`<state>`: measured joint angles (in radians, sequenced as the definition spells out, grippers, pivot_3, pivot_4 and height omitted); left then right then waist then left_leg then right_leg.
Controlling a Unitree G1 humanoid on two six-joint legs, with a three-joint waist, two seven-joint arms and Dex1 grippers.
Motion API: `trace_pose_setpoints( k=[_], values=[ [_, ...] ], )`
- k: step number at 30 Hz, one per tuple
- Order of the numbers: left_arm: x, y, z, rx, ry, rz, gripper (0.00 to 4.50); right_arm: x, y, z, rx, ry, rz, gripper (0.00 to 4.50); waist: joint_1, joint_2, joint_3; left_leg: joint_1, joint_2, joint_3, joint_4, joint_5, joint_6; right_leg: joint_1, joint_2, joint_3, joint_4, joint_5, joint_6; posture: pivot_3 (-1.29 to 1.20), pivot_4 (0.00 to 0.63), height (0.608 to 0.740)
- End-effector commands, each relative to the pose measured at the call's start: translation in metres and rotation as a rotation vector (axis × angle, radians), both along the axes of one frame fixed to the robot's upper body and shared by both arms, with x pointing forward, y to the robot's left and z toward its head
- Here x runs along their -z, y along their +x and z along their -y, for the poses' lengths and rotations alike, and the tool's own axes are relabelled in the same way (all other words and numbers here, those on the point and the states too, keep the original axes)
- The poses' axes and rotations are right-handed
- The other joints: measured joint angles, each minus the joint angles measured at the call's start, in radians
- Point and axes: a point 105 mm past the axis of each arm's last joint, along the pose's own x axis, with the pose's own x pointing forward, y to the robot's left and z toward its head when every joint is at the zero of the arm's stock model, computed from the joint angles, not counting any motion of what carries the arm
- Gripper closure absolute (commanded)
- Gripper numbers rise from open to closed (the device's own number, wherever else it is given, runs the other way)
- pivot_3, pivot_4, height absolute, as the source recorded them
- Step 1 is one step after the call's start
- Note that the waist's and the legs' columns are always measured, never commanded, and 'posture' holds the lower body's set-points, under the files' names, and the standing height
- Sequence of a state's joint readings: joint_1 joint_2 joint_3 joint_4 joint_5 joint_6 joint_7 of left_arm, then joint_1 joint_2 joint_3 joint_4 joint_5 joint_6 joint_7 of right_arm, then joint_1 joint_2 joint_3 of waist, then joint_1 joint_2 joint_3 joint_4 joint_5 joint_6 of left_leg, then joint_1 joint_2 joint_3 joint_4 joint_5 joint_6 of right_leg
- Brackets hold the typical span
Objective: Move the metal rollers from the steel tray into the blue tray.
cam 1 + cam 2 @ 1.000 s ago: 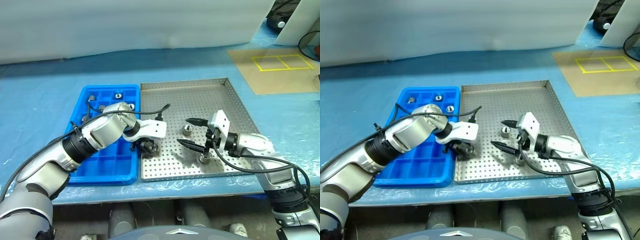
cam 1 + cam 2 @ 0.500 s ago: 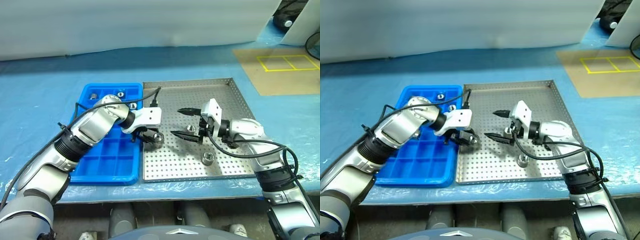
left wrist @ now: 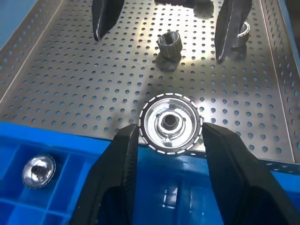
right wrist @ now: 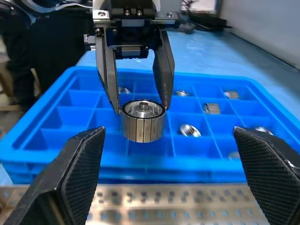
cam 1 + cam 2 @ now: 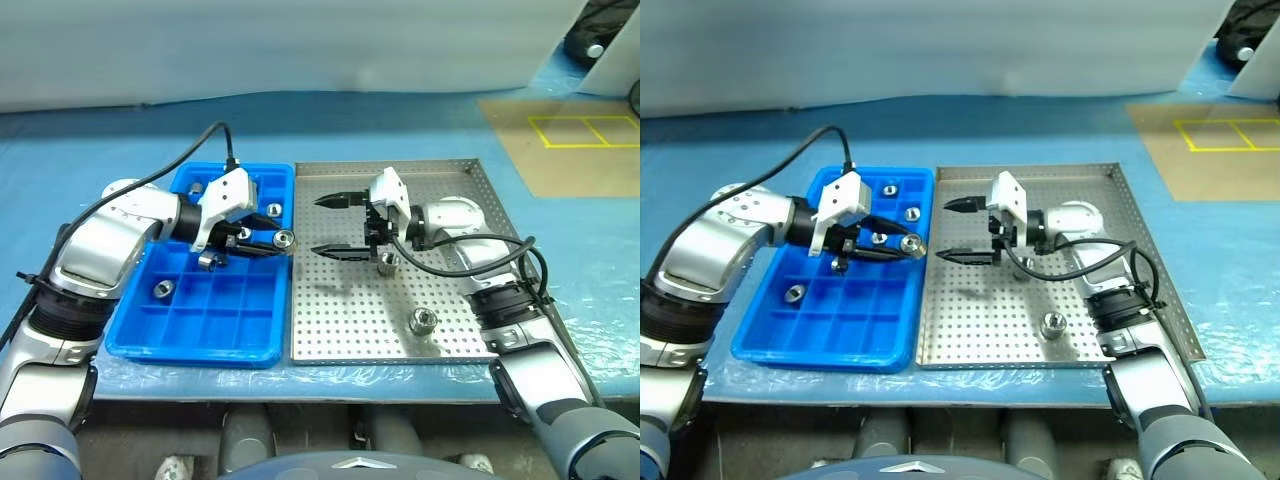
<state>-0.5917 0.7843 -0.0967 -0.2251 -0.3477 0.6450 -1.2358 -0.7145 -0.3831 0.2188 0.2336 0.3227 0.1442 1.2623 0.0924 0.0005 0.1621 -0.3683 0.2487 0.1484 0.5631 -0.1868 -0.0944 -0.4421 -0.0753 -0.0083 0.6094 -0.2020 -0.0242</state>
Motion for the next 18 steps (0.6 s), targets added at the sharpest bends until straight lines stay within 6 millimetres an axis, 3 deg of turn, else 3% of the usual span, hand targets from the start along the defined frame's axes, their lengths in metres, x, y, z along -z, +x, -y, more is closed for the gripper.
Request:
trace_pose_setpoints(
  k=[1,10,14,18],
  values=[
    [-0.020,-0.011,-0.005,-0.002,-0.083,0.069,2.72,-0.012,-0.001,-0.013,-0.062,0.020,0.050,0.00,0.012,0.000,0.000,0.000,0.000,0.000,0.000,0.000,0.000,0.000,0.000,0.000,0.000,0.000,0.000,0.28,0.150,0.740],
    [-0.014,-0.033,-0.031,-0.071,-0.129,0.002,2.72,-0.015,-0.008,-0.047,-0.200,0.046,0.039,0.00,0.048,0.000,0.000,-0.002,0.006,-0.002,0.001,0.001,-0.003,0.000,-0.001,-0.008,0.002,-0.002,-0.004,0.38,0.150,0.740],
    [-0.006,-0.030,-0.045,-0.187,-0.119,0.030,2.72,-0.015,-0.005,-0.058,-0.229,0.051,0.041,0.00,0.061,0.000,0.000,-0.001,0.008,-0.003,0.001,0.002,-0.004,0.000,0.000,-0.011,0.005,-0.004,-0.006,0.43,0.150,0.740],
    [0.013,-0.023,-0.055,-0.285,-0.057,0.078,2.72,-0.014,-0.002,-0.061,-0.231,0.056,0.039,0.00,0.068,-0.001,0.000,-0.002,0.009,-0.004,0.001,0.003,-0.005,0.000,0.000,-0.013,0.006,-0.005,-0.008,0.43,0.150,0.740]
  ],
)
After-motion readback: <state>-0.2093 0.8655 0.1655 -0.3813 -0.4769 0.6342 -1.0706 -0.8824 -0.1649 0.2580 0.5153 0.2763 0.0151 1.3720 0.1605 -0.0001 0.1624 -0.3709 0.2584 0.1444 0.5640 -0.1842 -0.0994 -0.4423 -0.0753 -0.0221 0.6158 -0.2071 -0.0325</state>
